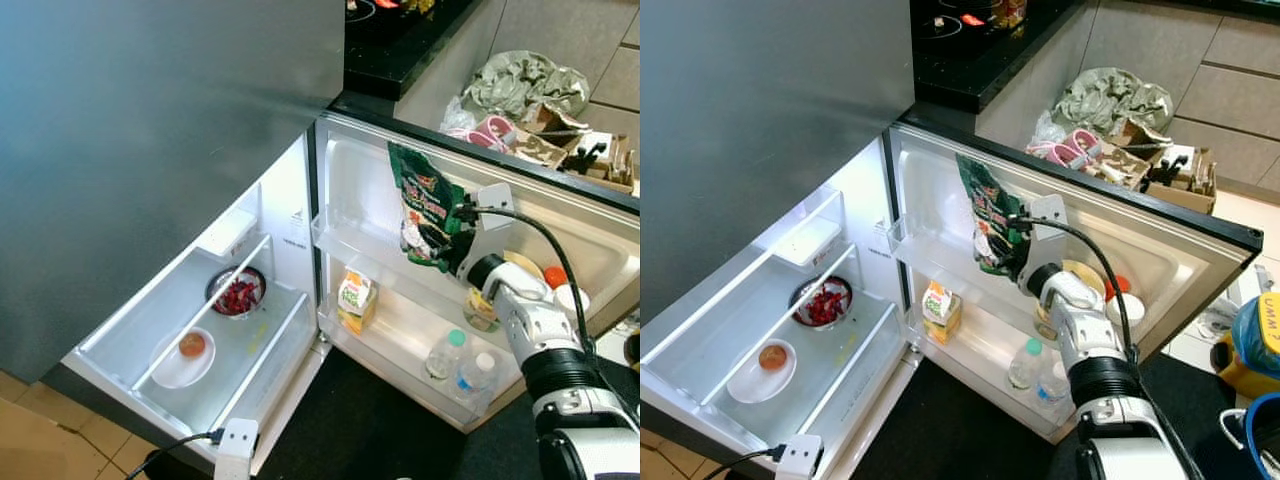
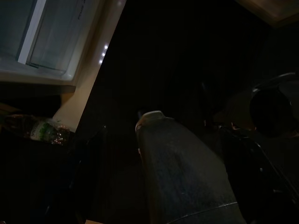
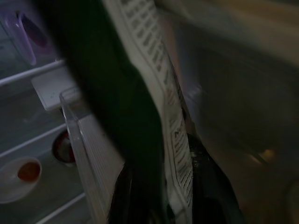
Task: Restocking fridge
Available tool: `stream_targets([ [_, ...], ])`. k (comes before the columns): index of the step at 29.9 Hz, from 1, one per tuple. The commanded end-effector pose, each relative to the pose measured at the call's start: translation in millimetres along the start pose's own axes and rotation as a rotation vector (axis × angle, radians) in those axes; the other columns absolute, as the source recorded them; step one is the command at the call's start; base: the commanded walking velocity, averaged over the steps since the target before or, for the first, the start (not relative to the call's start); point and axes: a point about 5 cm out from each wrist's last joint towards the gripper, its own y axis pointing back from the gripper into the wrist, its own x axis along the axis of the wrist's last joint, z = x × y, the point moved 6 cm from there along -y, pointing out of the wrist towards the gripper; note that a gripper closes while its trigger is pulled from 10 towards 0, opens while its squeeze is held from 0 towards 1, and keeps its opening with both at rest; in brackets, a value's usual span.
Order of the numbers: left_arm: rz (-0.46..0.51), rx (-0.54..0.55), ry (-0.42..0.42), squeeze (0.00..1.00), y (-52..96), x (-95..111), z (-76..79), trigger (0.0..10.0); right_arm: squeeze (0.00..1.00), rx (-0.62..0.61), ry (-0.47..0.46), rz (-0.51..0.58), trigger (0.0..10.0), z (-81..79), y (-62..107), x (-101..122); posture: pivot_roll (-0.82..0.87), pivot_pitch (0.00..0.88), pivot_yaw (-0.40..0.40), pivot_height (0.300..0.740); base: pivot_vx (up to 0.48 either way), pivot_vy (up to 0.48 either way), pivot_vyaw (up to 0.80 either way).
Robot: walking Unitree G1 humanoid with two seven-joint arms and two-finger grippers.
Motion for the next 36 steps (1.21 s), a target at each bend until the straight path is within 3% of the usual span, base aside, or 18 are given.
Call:
stream_targets([
  [1,-0.030,0.000,-0.003,0.00,2.2,-10.8,0.1,10.0,1.00,-0.014,0.010,-0.025,10.0,4.3,1.2,-2.7,-0.07,0.067,0.016,0.740,0.000,0.000,0.00],
  [8,-0.035,0.000,-0.005,0.00,2.5,-12.3,0.1,10.0,1.00,-0.073,0.022,-0.027,10.0,13.6,0.9,0.5,-0.07,0.070,0.017,0.740,0.000,0.000,0.00],
  [10,-0.035,0.000,-0.006,0.00,2.5,-12.2,0.1,10.0,0.83,-0.086,0.021,0.026,10.0,16.1,0.9,12.5,-0.07,0.070,0.017,0.740,0.000,0.000,0.00],
  [11,-0.035,0.000,-0.006,0.00,2.5,-12.2,0.1,10.0,0.83,-0.086,0.021,0.026,10.0,16.1,0.9,12.5,-0.07,0.070,0.017,0.740,0.000,0.000,0.00],
  [12,-0.035,0.000,-0.006,0.00,2.5,-12.2,0.1,10.0,0.61,-0.075,0.010,0.076,10.0,14.6,1.2,22.5,-0.07,0.070,0.017,0.740,0.000,0.000,0.00],
  [13,-0.035,0.000,-0.006,0.00,2.5,-12.2,0.1,10.0,0.61,-0.075,0.010,0.076,10.0,14.6,1.2,22.5,-0.07,0.070,0.017,0.740,0.000,0.000,0.00],
  [14,-0.034,-0.001,-0.006,0.00,2.4,-11.8,0.2,10.0,0.15,-0.041,-0.008,0.145,10.0,9.8,2.5,36.9,-0.07,0.070,0.017,0.740,0.000,0.000,0.00],
  [15,-0.034,-0.001,-0.006,0.00,2.4,-11.8,0.2,10.0,0.00,0.006,-0.030,0.211,10.0,3.2,4.9,50.5,-0.07,0.071,0.018,0.740,0.000,0.000,0.00],
  [20,-0.037,-0.001,-0.006,0.00,2.6,-12.6,0.2,10.0,0.00,0.099,-0.071,0.304,10.0,-7.9,11.7,69.3,-0.07,0.071,0.018,0.740,0.000,0.000,0.00],
  [27,-0.046,-0.001,-0.003,0.00,3.4,-16.1,0.2,10.0,0.00,0.275,-0.066,0.450,10.0,-23.0,37.3,97.3,-0.06,0.070,0.019,0.740,0.000,0.000,0.00],
  [29,-0.049,0.000,-0.002,0.00,3.7,-17.1,-0.1,10.0,0.00,0.436,-0.087,0.515,10.0,-40.7,56.2,104.8,-0.06,0.070,0.019,0.740,0.000,0.000,0.00],
  [30,-0.049,0.000,-0.002,0.00,3.7,-17.1,-0.1,10.0,0.00,0.436,-0.087,0.515,10.0,-40.7,56.2,104.8,-0.06,0.070,0.019,0.740,0.000,0.000,0.00],
  [32,-0.050,0.000,-0.001,0.00,4.0,-17.8,-0.3,10.0,0.00,0.579,-0.095,0.510,10.0,-58.3,70.3,98.1,-0.06,0.070,0.018,0.740,0.000,0.000,0.00],
  [34,-0.051,0.000,-0.001,0.00,4.1,-18.1,-0.3,10.0,0.00,0.640,-0.096,0.499,10.0,-66.2,76.3,93.2,-0.06,0.070,0.018,0.740,0.000,0.000,0.00],
  [36,-0.051,0.000,-0.001,0.00,4.1,-18.1,-0.3,10.0,0.00,0.640,-0.096,0.499,10.0,-66.2,76.3,93.2,-0.06,0.070,0.018,0.740,0.000,0.000,0.00],
])
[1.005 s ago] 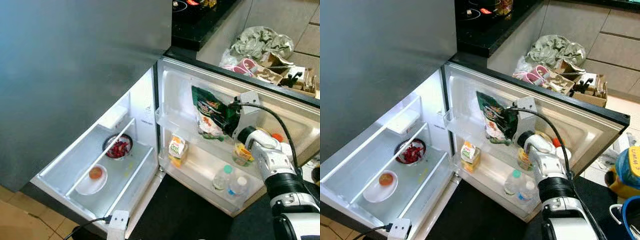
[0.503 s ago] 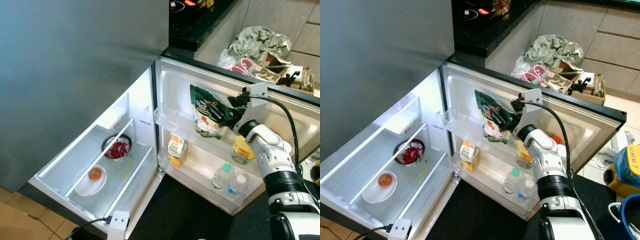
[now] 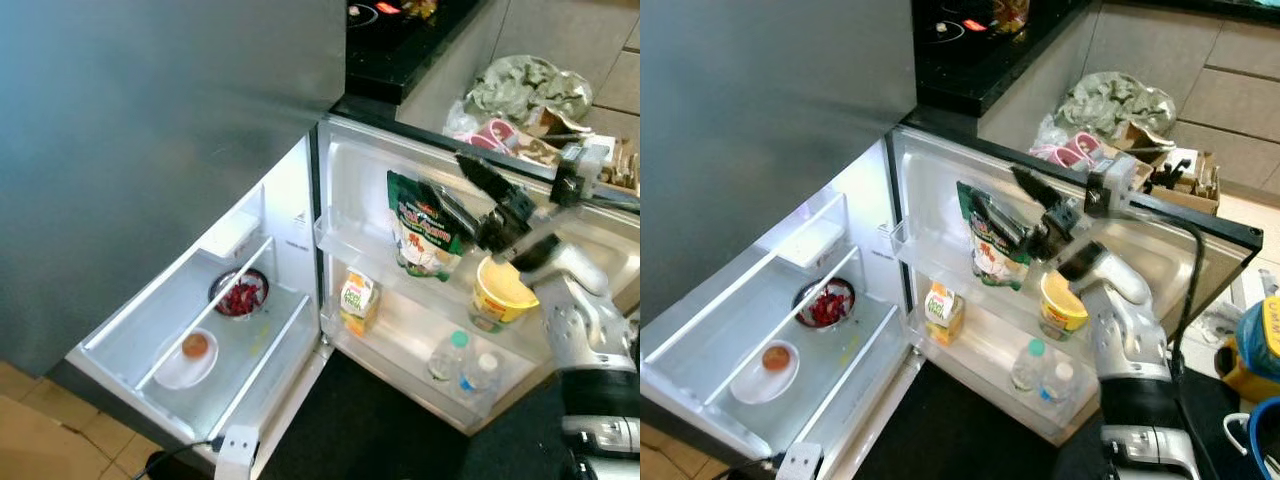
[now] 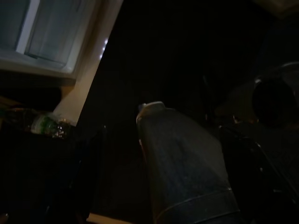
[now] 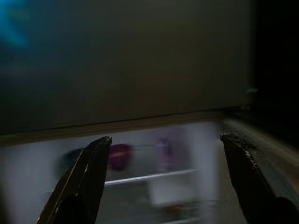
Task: Restocking fridge
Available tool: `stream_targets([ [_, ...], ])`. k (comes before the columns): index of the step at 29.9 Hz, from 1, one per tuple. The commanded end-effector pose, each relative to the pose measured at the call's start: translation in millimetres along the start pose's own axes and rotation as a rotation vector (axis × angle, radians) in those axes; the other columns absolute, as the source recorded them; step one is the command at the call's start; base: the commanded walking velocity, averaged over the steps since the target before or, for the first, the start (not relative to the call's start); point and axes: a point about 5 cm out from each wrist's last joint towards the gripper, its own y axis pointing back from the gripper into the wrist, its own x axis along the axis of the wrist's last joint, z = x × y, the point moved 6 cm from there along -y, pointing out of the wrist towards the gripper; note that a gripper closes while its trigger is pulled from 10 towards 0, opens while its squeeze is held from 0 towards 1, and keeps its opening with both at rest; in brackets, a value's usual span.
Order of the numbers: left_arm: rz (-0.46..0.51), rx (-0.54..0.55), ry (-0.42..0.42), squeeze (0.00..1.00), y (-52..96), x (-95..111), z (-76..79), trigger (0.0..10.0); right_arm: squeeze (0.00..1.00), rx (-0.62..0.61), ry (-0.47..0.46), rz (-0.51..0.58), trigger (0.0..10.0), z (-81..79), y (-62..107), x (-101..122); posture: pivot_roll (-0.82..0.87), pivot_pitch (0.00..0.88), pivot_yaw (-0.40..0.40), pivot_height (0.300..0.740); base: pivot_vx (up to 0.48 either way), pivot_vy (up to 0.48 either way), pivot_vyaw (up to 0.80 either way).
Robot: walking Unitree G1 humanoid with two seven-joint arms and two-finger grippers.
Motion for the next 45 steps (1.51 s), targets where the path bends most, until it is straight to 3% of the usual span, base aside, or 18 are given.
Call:
stream_targets([
  [1,-0.025,0.003,0.006,0.00,1.9,-8.5,-1.1,10.0,0.00,0.100,-0.039,-0.023,10.0,-18.5,3.0,-5.9,-0.06,0.070,0.018,0.740,0.000,0.000,0.00],
  [2,-0.025,0.003,0.006,0.00,1.9,-8.5,-1.1,10.0,0.00,0.100,-0.039,-0.023,10.0,-18.5,3.0,-5.9,-0.06,0.070,0.018,0.740,0.000,0.000,0.00],
  [3,-0.028,0.005,0.007,0.00,2.0,-9.2,-1.4,10.0,0.00,0.174,-0.083,-0.083,10.0,-32.9,10.7,-21.7,-0.06,0.069,0.018,0.740,0.000,0.000,0.00],
  [5,-0.039,0.014,0.006,0.00,2.4,-11.7,-2.4,10.0,0.00,0.166,-0.216,-0.251,10.0,-37.0,38.9,-78.6,-0.06,0.071,0.017,0.740,0.000,0.000,0.00],
  [6,-0.039,0.014,0.006,0.00,2.4,-11.7,-2.4,10.0,0.00,0.166,-0.216,-0.251,10.0,-37.0,38.9,-78.6,-0.06,0.071,0.017,0.740,0.000,0.000,0.00],
  [9,-0.052,0.027,0.006,0.00,3.5,-15.6,-4.5,10.0,0.00,0.114,-0.378,-0.407,10.0,-43.5,78.5,-131.3,-0.06,0.072,0.016,0.740,0.000,0.000,0.00],
  [15,-0.061,0.031,0.003,0.00,4.2,-18.3,-5.4,10.0,0.00,0.088,-0.430,-0.480,10.0,-49.0,96.4,-152.2,-0.06,0.072,0.016,0.740,0.000,0.000,0.00],
  [19,-0.078,0.043,-0.002,0.00,5.7,-23.4,-7.5,10.0,0.00,-0.139,-0.466,-0.632,10.0,-34.3,131.2,-196.3,-0.06,0.078,0.016,0.740,0.000,0.000,0.00],
  [20,-0.084,0.050,0.000,0.00,6.3,-25.3,-8.7,10.0,0.00,-0.312,-0.473,-0.741,10.0,-24.3,156.5,-221.7,-0.06,0.078,0.016,0.740,0.000,0.000,0.00],
  [22,-0.084,0.050,0.000,0.00,6.3,-25.3,-8.7,10.0,0.00,-0.312,-0.473,-0.741,10.0,-24.3,156.5,-221.7,-0.06,0.078,0.016,0.740,0.000,0.000,0.00],
  [23,-0.086,0.053,0.004,0.00,6.5,-25.9,-9.1,10.0,0.00,-0.459,-0.457,-0.835,10.0,-18.1,180.5,-239.9,-0.06,0.077,0.014,0.740,0.000,0.000,0.00],
  [24,-0.086,0.053,0.004,0.00,6.5,-25.9,-9.1,10.0,0.00,-0.459,-0.457,-0.835,10.0,-18.1,180.5,-239.9,-0.06,0.077,0.014,0.740,0.000,0.000,0.00],
  [26,-0.103,0.069,-0.007,0.00,6.8,-28.1,-11.0,10.0,0.00,-0.902,-0.444,-0.956,10.0,-8.0,251.7,-261.0,-0.05,0.070,0.009,0.740,0.000,0.000,0.00],
  [27,-0.103,0.069,-0.007,0.00,6.8,-28.1,-11.0,10.0,0.00,-0.902,-0.444,-0.956,10.0,-8.0,251.7,-261.0,-0.05,0.070,0.009,0.740,0.000,0.000,0.00],
  [29,-0.113,0.076,-0.017,0.00,7.0,-29.6,-11.6,10.0,0.00,-1.086,-0.447,-1.066,10.0,-26.3,298.9,-272.1,-0.05,0.070,0.009,0.740,-0.266,0.000,0.00],
  [33,-0.114,0.077,-0.020,0.00,7.0,-29.9,-11.7,10.0,0.00,-1.099,-0.454,-1.093,10.0,-33.5,306.9,-275.2,-0.05,0.070,0.009,0.740,-0.287,0.000,0.00],
  [38,-0.128,0.083,-0.034,0.00,7.5,-32.6,-12.0,10.0,0.00,-1.142,-0.485,-1.228,10.0,-69.4,336.7,-290.9,-0.05,0.070,0.014,0.740,-0.314,0.000,0.00],
  [45,-0.126,0.079,-0.032,0.00,6.7,-32.2,-9.7,10.0,0.00,-1.169,-0.486,-1.265,10.0,-79.7,344.8,-294.9,-0.05,0.076,0.015,0.740,-0.331,0.000,0.00],
])
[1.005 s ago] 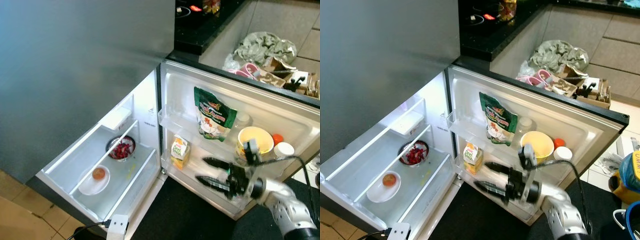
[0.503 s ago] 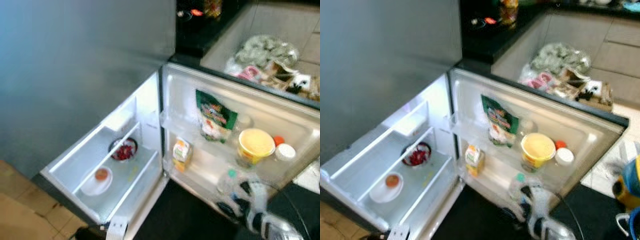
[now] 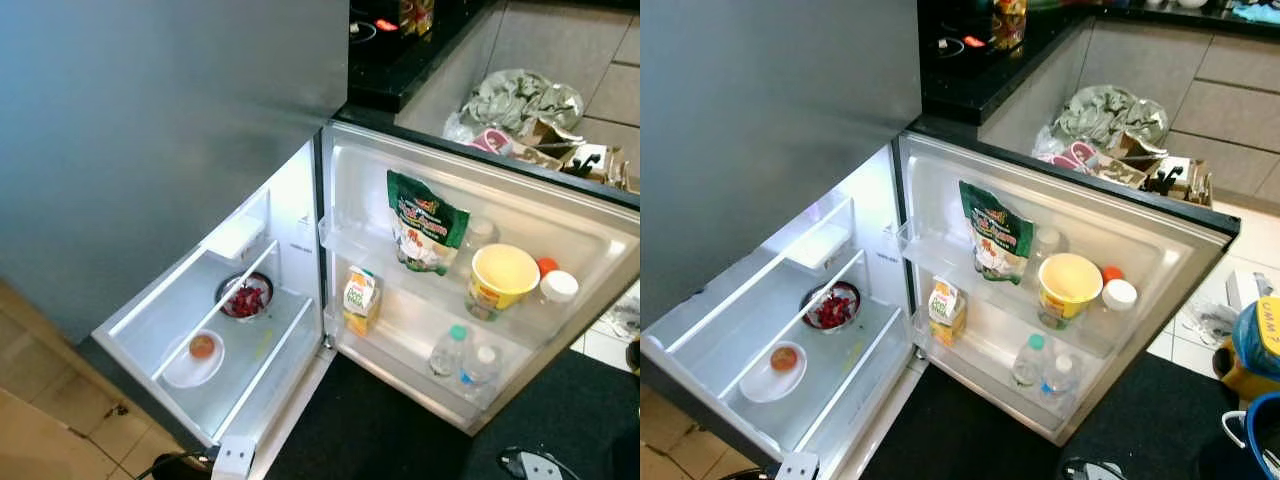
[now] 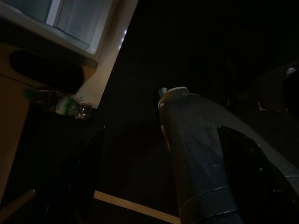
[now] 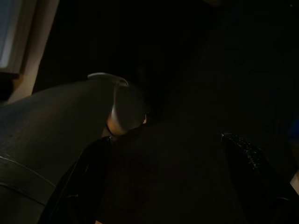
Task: Restocking fridge
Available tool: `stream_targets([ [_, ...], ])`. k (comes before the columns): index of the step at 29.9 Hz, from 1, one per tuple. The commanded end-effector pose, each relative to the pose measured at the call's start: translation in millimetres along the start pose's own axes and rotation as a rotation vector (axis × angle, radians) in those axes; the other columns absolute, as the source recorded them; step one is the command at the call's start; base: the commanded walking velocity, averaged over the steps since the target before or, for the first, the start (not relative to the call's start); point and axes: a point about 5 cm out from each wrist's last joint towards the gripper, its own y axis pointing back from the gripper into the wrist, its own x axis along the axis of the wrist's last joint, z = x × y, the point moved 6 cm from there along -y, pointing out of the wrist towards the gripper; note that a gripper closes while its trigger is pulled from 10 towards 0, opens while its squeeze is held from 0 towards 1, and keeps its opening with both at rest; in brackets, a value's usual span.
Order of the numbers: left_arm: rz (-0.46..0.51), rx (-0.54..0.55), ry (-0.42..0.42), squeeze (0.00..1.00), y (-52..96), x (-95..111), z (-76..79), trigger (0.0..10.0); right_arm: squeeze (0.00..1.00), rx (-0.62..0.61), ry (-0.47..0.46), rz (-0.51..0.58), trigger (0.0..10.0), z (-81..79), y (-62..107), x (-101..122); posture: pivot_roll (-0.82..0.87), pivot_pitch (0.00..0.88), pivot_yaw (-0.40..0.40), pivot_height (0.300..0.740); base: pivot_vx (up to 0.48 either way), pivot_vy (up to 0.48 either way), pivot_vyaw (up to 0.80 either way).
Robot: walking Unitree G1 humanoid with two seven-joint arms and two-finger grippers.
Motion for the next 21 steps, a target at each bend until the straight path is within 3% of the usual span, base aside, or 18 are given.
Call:
stream_targets([
  [1,-0.050,0.003,-0.003,0.00,2.7,-16.2,-0.7,10.0,0.00,-0.011,-0.004,0.007,10.0,1.7,0.2,-0.7,-0.05,0.076,0.015,0.740,-0.337,0.000,0.00],
  [21,-0.055,0.008,-0.006,0.00,3.6,-18.3,-2.7,10.0,0.00,-0.064,-0.003,-0.001,10.0,7.4,0.3,-2.9,-0.05,0.079,0.023,0.740,-0.357,0.000,0.00],
])
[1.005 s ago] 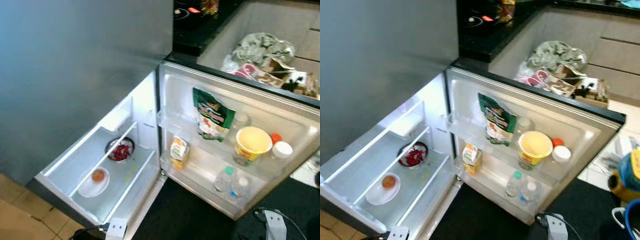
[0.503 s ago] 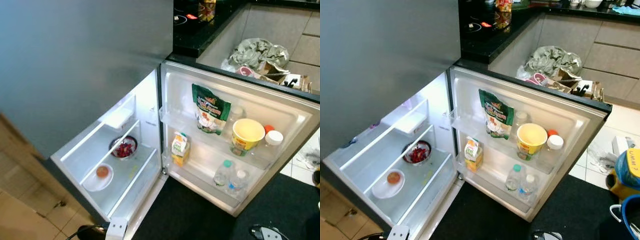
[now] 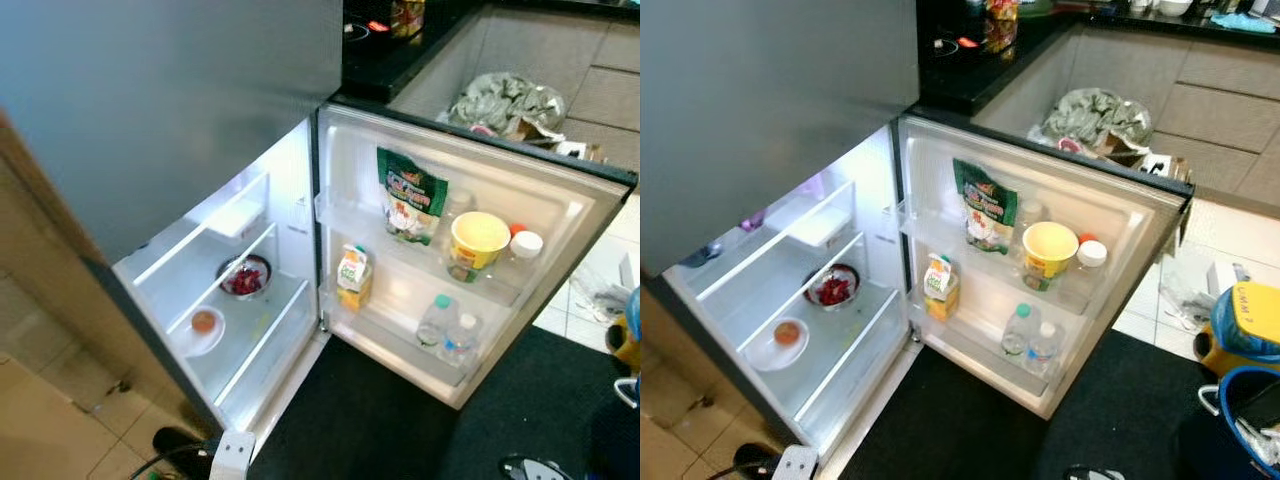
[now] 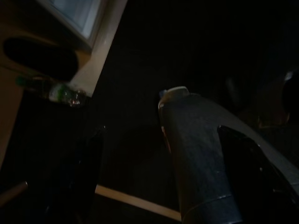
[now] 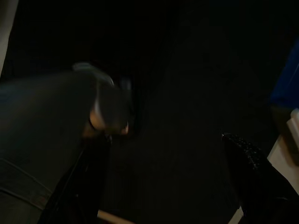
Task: Restocking fridge
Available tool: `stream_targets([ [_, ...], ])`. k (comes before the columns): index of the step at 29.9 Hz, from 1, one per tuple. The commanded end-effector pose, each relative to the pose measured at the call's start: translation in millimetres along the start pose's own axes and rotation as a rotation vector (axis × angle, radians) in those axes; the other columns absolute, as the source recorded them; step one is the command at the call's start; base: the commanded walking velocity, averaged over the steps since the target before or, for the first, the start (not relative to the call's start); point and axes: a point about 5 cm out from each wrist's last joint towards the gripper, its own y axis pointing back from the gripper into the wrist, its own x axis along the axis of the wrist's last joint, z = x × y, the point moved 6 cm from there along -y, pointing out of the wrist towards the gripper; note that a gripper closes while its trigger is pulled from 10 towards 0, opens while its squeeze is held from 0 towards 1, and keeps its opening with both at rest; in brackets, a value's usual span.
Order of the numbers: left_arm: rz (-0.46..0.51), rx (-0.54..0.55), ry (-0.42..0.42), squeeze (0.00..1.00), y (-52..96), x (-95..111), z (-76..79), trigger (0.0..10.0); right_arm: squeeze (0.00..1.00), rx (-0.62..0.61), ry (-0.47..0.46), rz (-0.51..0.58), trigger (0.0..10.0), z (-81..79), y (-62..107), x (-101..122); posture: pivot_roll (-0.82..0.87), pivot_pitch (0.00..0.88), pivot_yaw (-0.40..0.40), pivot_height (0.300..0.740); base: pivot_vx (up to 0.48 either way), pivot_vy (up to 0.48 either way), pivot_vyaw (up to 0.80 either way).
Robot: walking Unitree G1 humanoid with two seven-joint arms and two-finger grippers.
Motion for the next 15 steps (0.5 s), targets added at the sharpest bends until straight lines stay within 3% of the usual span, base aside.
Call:
stream_targets([
  [1,-0.068,-0.001,0.006,0.00,4.0,-22.2,-0.6,10.0,0.00,-0.010,-0.003,0.005,10.0,2.1,0.3,0.1,-0.05,0.079,0.023,0.740,-0.360,0.000,0.00],
  [6,-0.070,0.002,-0.016,0.00,4.0,-21.4,-1.7,10.0,0.00,-0.010,-0.004,0.001,10.0,0.9,0.1,-1.7,-0.05,0.079,0.027,0.740,-0.335,0.000,0.00],
  [15,-0.110,0.003,-0.057,0.00,6.6,-30.1,-6.3,10.0,0.00,-0.006,-0.003,0.001,10.0,-0.2,-0.1,-2.2,-0.05,0.079,0.026,0.740,0.000,-0.043,0.00],
])
